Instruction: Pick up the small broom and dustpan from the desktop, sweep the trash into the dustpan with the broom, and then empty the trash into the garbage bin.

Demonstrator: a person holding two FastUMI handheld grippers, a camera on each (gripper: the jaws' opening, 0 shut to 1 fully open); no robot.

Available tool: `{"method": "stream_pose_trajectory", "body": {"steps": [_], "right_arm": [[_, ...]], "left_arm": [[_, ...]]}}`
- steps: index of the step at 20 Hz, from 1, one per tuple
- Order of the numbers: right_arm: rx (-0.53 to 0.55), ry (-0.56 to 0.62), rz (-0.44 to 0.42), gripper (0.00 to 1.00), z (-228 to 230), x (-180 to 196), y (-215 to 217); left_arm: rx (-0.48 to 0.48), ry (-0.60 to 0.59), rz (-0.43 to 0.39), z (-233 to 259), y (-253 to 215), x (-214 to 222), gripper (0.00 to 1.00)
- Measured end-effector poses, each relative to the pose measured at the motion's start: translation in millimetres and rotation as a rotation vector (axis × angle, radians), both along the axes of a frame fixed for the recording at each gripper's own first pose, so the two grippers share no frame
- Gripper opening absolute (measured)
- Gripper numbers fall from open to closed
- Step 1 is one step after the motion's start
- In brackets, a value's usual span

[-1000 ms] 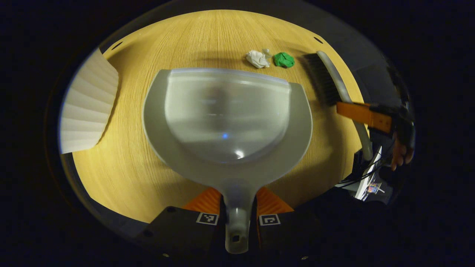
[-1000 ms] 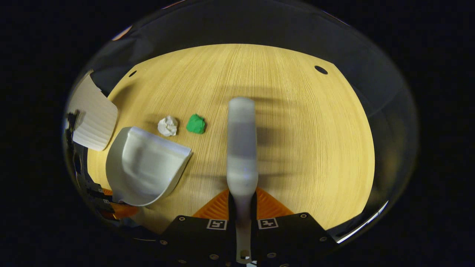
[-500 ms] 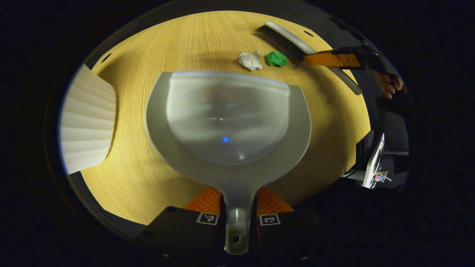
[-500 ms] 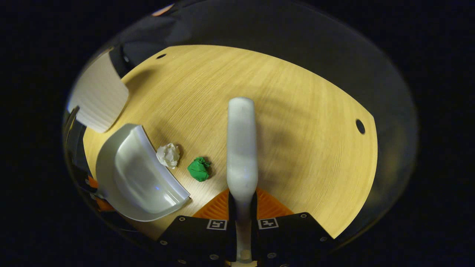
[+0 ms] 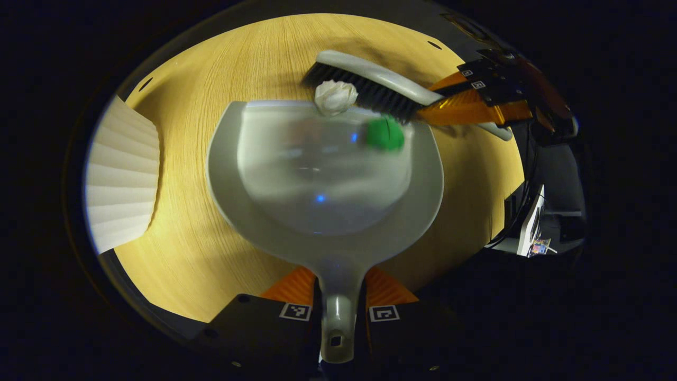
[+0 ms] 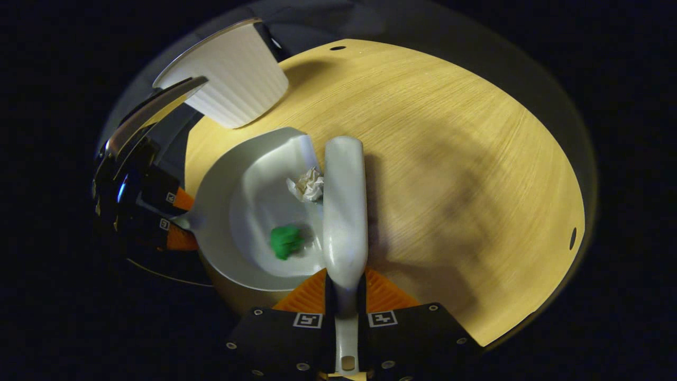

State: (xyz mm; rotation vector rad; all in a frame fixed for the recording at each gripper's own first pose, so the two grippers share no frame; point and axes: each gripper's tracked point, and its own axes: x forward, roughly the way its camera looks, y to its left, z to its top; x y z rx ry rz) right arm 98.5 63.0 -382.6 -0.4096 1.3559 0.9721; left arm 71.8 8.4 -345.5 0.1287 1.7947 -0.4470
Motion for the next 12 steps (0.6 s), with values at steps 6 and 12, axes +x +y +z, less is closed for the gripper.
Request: {"method": "stream_pose_trajectory", "body": {"steps": [6,12], "right_arm": [[0.028,-0.011,-0.089,0.17,7.2,-2.7,-7.4],[-0.061,-0.088,-0.375,0.17,5.0,8.9,-61.4]], "left_arm": [[0.002,-0.013,0.051,-3.2,-8.1,-0.4,0.25],[0.009,-0.033,0.116,-5.9,-18.9,2.8,0.25]]}}
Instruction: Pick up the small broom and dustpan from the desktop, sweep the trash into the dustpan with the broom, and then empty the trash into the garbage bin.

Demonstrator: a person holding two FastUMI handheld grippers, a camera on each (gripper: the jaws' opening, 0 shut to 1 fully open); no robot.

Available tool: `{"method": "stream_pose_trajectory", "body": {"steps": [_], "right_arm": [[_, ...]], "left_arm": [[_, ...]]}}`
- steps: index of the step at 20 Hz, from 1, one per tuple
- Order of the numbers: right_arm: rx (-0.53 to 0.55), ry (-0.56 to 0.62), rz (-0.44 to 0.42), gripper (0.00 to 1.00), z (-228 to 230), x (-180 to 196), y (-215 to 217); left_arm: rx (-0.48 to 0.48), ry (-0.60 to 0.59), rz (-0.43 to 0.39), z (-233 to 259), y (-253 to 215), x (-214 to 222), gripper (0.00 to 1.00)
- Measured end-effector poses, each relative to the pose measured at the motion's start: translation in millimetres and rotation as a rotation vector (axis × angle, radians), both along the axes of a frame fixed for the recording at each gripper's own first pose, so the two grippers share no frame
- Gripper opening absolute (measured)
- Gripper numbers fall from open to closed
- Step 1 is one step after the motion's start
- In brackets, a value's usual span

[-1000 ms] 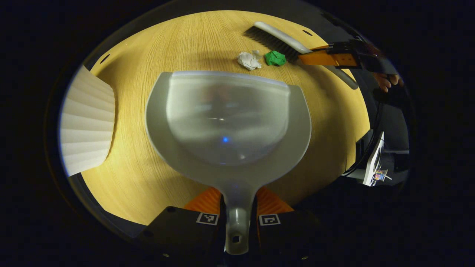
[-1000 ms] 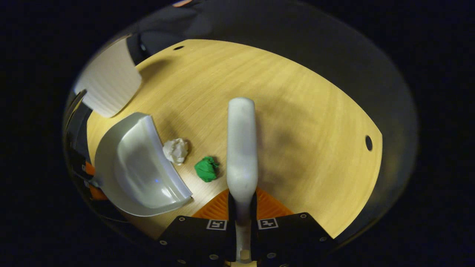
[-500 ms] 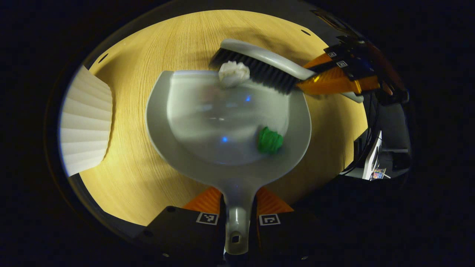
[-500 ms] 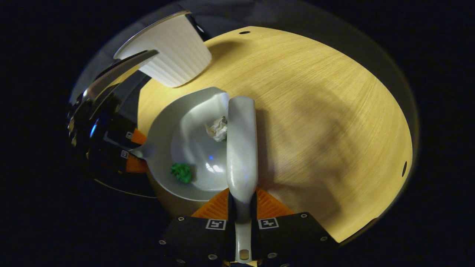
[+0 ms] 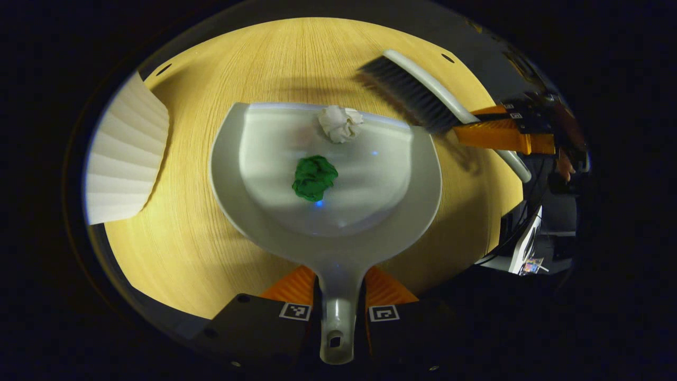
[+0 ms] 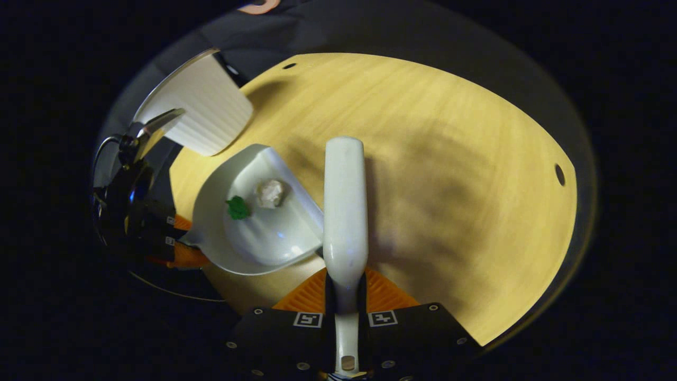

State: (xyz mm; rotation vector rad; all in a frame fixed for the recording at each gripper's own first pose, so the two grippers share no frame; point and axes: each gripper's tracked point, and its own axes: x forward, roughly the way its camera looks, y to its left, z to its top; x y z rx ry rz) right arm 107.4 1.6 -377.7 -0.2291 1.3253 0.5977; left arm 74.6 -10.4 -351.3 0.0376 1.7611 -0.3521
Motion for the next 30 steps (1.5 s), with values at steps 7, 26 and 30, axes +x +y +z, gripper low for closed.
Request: {"method": "stream_pose_trajectory", "body": {"steps": [7,26,30], "right_arm": [[-0.089,0.062,-0.314,0.17,-8.0,-47.7,-38.0],[-0.129,0.018,-0.425,0.21,-33.2,-95.4,-61.2],[-0.122,0.038,-0.425,0.25,-40.9,-101.0,-54.7]], "left_arm": [[0.044,-0.031,0.120,-5.2,-23.8,-5.3,0.25],[-0.036,-0.357,0.183,16.2,-42.0,54.2,0.25],[-0.058,-0.429,0.189,30.9,-48.1,70.7,0.25]]}}
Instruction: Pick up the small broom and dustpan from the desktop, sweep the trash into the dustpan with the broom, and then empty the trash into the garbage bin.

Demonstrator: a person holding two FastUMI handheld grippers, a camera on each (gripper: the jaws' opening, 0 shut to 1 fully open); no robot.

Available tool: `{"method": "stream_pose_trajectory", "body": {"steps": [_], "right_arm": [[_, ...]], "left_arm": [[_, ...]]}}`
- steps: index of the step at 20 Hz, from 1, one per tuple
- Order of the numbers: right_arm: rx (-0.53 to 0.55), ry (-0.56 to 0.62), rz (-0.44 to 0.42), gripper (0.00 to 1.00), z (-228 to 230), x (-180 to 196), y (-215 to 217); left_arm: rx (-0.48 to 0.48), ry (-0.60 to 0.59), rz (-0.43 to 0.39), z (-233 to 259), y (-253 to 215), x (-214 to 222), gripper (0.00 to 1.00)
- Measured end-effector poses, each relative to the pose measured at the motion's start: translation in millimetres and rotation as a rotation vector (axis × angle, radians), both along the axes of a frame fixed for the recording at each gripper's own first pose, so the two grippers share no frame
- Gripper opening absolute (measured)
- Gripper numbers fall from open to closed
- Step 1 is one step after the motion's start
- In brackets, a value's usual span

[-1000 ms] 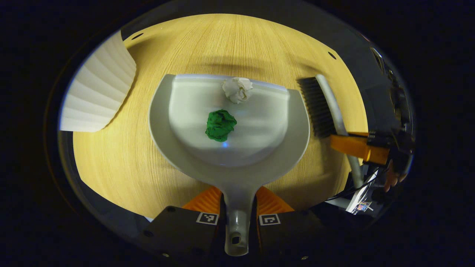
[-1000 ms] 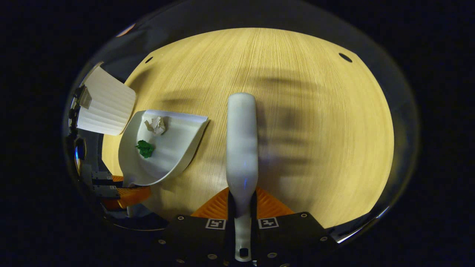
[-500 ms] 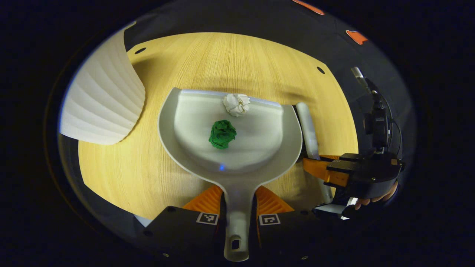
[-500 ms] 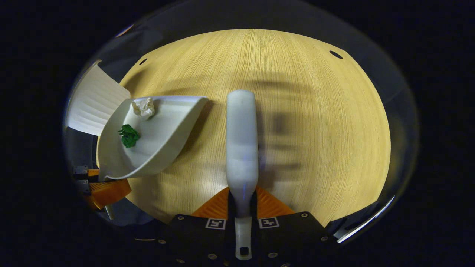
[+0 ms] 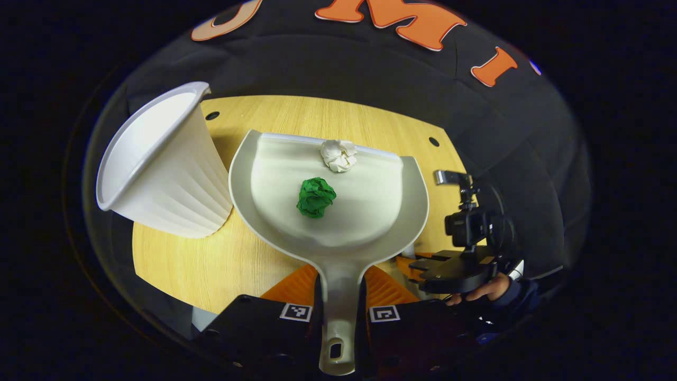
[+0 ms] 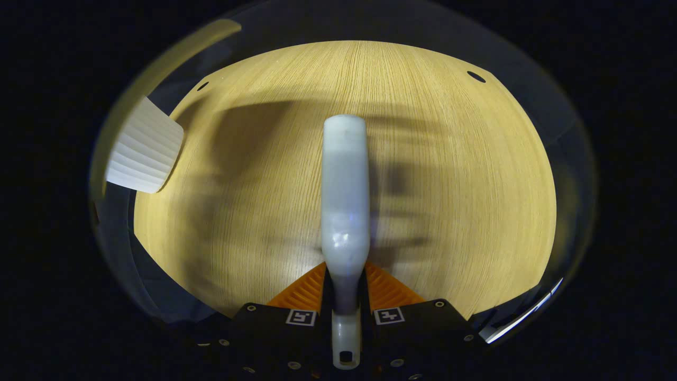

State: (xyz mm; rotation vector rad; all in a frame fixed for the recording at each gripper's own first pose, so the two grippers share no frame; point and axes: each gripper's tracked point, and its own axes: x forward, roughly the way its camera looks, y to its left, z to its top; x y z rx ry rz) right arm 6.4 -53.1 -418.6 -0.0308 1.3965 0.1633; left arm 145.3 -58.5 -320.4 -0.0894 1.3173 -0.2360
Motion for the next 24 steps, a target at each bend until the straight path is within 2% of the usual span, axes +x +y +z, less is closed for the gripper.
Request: {"method": "stream_pose_trajectory", "body": {"steps": [3,7,11,16,17,18,20,22,24], "right_arm": [[0.013,0.029,0.012,0.26,-6.9,-11.4,1.6],[0.014,0.035,0.026,0.26,-8.6,-14.4,5.0],[0.029,0.038,0.025,0.26,-7.3,-9.8,8.0],[0.035,0.029,0.040,0.31,-6.8,3.0,8.1],[0.042,0.024,0.038,0.28,-5.9,7.6,8.2],[0.047,0.021,0.034,0.48,-4.6,12.4,7.6],[0.052,0.015,0.025,0.39,-1.7,23.1,4.1],[0.051,0.015,0.019,0.63,-0.2,33.5,-1.9],[0.050,0.020,0.015,0.52,1.0,43.6,-8.3]], "left_arm": [[-0.014,-0.064,0.014,30.6,0.1,17.8,0.25],[-0.015,-0.141,0.091,85.0,30.4,39.5,0.25],[0.031,-0.204,0.212,129.4,99.4,53.6,0.25],[0.156,-0.172,0.320,135.9,193.3,51.3,0.25],[0.181,-0.162,0.329,132.5,209.2,52.5,0.25],[0.214,-0.145,0.333,128.6,226.3,47.6,0.25],[0.282,-0.096,0.333,121.4,254.2,37.9,0.25],[0.346,-0.047,0.301,116.4,268.5,28.5,0.25],[0.422,-0.002,0.229,119.5,278.6,22.8,0.25]]}}
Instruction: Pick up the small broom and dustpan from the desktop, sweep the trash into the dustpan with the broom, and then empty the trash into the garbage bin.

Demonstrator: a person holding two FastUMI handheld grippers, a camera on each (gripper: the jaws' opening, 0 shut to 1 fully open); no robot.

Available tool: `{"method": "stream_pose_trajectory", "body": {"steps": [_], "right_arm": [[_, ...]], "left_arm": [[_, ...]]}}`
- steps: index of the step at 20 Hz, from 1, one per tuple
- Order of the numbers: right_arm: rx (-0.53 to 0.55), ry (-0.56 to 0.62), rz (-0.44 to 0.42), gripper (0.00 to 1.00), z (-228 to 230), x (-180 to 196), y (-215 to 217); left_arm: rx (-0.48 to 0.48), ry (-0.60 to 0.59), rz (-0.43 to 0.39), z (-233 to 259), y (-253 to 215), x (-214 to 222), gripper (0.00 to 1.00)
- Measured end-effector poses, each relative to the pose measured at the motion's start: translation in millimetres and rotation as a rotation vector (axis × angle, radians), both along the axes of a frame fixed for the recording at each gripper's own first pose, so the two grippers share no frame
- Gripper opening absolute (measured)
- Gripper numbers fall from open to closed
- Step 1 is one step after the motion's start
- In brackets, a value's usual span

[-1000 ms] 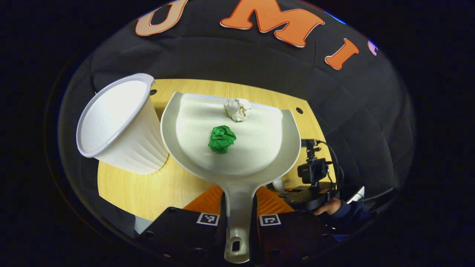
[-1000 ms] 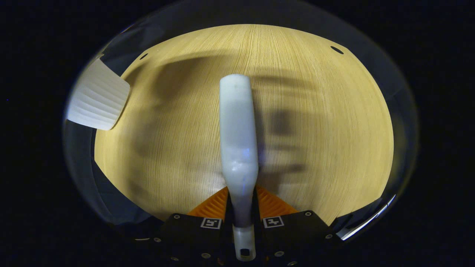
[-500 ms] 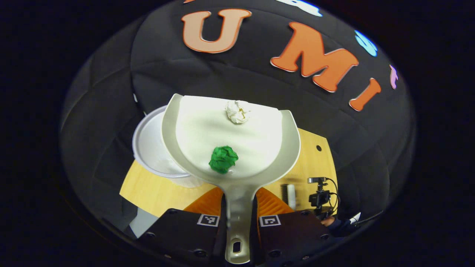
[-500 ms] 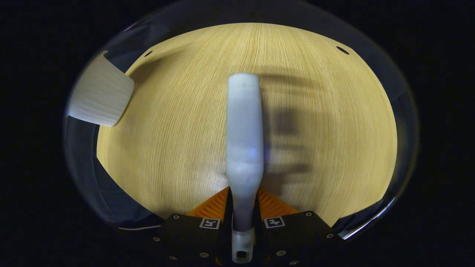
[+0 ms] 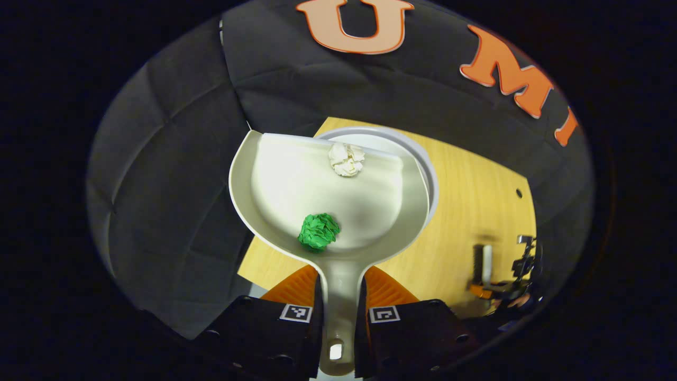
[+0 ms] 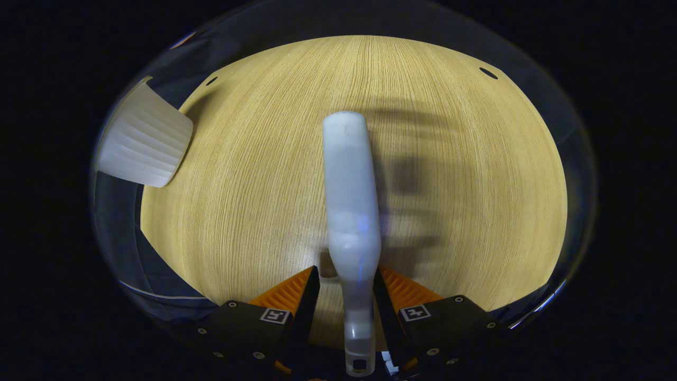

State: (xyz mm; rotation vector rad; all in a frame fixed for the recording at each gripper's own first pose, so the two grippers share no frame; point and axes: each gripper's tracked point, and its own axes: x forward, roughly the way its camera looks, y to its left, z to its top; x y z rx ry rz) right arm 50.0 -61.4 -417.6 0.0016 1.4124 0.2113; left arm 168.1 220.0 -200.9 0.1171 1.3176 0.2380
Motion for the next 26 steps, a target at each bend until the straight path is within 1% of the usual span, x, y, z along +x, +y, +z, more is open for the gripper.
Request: {"method": "stream_pose_trajectory", "body": {"steps": [1,3,5,6,7,8,9,10,11,14,15,18,19,22,24,25,26], "right_arm": [[0.002,0.000,-0.001,0.64,1.0,5.7,-2.8],[0.008,0.000,-0.003,0.66,3.6,17.8,-9.4],[0.012,0.003,-0.004,0.68,6.1,30.4,-18.2],[0.014,0.000,-0.004,0.68,2.1,5.1,-11.1],[0.012,-0.001,-0.007,0.68,3.0,20.5,-14.7],[0.016,-0.001,-0.009,0.59,5.6,24.4,-15.9],[0.017,0.000,-0.012,0.69,6.7,25.0,-17.5],[0.020,0.000,-0.017,0.69,6.2,25.1,-17.4],[0.027,0.002,-0.026,0.69,5.9,25.0,-17.2],[0.035,0.006,-0.034,0.69,4.5,23.8,-17.7],[0.038,0.006,-0.034,0.69,4.6,23.2,-17.5],[0.046,0.019,-0.042,0.69,4.3,20.5,-16.9],[0.044,0.020,-0.044,0.69,3.9,20.1,-17.3],[0.051,0.020,-0.039,0.69,5.3,20.6,-15.5],[0.052,0.024,-0.032,0.69,6.9,18.0,-14.5],[0.054,0.024,-0.028,0.69,6.7,17.2,-13.7],[0.055,0.022,-0.027,0.69,6.3,17.5,-12.9]], "left_arm": [[0.036,0.024,-0.025,3.3,3.6,-1.6,0.25],[0.089,0.066,-0.073,9.9,8.6,-2.9,0.25],[0.130,0.104,-0.121,13.3,13.7,-7.8,0.25],[0.161,0.124,-0.159,17.7,18.5,-4.6,0.25],[0.198,0.145,-0.199,20.4,22.5,-2.8,0.25],[0.246,0.165,-0.248,24.2,29.6,-2.8,0.25],[0.297,0.186,-0.303,26.6,34.3,-2.0,0.25],[0.354,0.200,-0.361,31.6,37.7,4.0,0.25],[0.404,0.224,-0.402,34.8,41.8,6.0,0.25],[0.482,0.252,-0.478,39.1,39.7,8.7,0.25],[0.522,0.265,-0.509,38.9,41.8,10.2,0.24],[0.713,0.305,-0.662,39.7,50.4,19.7,0.24],[0.757,0.319,-0.706,41.1,56.6,21.4,0.24],[0.825,0.332,-0.797,35.0,64.8,20.9,0.24],[0.913,0.352,-0.891,38.0,79.9,26.3,0.24],[0.936,0.353,-0.898,35.2,88.5,29.6,0.25],[0.929,0.353,-0.881,33.0,92.0,29.7,0.24]]}}
